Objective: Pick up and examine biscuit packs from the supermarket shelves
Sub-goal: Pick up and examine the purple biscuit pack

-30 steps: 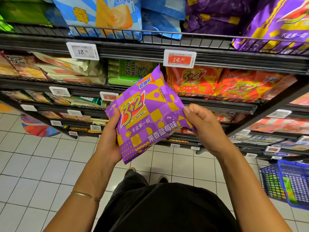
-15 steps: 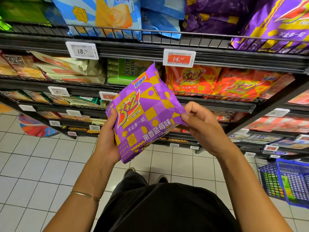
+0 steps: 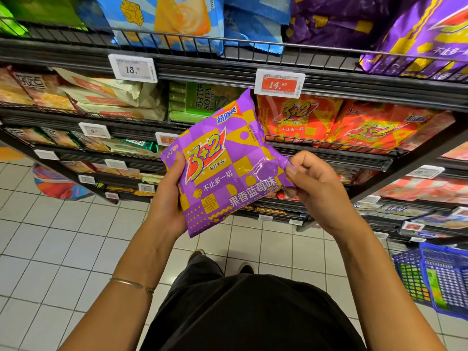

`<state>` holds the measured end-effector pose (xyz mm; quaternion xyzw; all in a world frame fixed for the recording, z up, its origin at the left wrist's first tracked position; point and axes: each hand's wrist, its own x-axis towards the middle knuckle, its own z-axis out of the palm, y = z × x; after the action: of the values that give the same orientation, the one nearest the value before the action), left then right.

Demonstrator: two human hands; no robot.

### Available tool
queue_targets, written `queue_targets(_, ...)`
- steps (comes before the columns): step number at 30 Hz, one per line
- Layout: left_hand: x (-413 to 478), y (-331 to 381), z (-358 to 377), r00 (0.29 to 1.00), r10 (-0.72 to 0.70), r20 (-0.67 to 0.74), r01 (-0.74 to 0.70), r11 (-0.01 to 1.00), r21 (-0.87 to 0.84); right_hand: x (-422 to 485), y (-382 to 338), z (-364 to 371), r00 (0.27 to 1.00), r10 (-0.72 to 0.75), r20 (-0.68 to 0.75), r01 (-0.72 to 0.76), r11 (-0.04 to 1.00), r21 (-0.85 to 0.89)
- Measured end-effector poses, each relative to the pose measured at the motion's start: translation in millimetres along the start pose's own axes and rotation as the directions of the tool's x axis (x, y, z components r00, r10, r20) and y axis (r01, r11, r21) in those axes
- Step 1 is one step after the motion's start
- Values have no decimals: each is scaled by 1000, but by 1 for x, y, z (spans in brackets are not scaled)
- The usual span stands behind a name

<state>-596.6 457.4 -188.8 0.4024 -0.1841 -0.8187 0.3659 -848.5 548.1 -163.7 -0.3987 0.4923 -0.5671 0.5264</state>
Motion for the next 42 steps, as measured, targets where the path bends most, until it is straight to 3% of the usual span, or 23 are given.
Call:
queue_targets(8,-4,6,9,999,41,5,-41,999,25,1,6,-6,984,-60,-166,49,996,-71)
queue_targets(21,-14,14,17,995,103,-7,-101,986,130,0,10,-21,996,84,21,-81,993,-88)
queue_targets(26,-15,15,18,993,112,18,-114,980,164,1,7,-23,992,115,47,-104,976,-192)
queue_targets(32,-17,12,24,976,212,53,-218,939,267,5,4,-10,984,172,50,-172,985,-3)
queue_targets(35,-17,7,32,954,284,97,-300,884,358,8,3,3,964,262,49,-266,947,180)
queue_targets(38,-18,-1,38,939,311,143,-342,835,430,12,2,18,937,337,-92,-298,908,296)
queue_targets(42,-21,-7,45,936,300,184,-352,820,451,13,5,20,902,336,-271,-229,904,360)
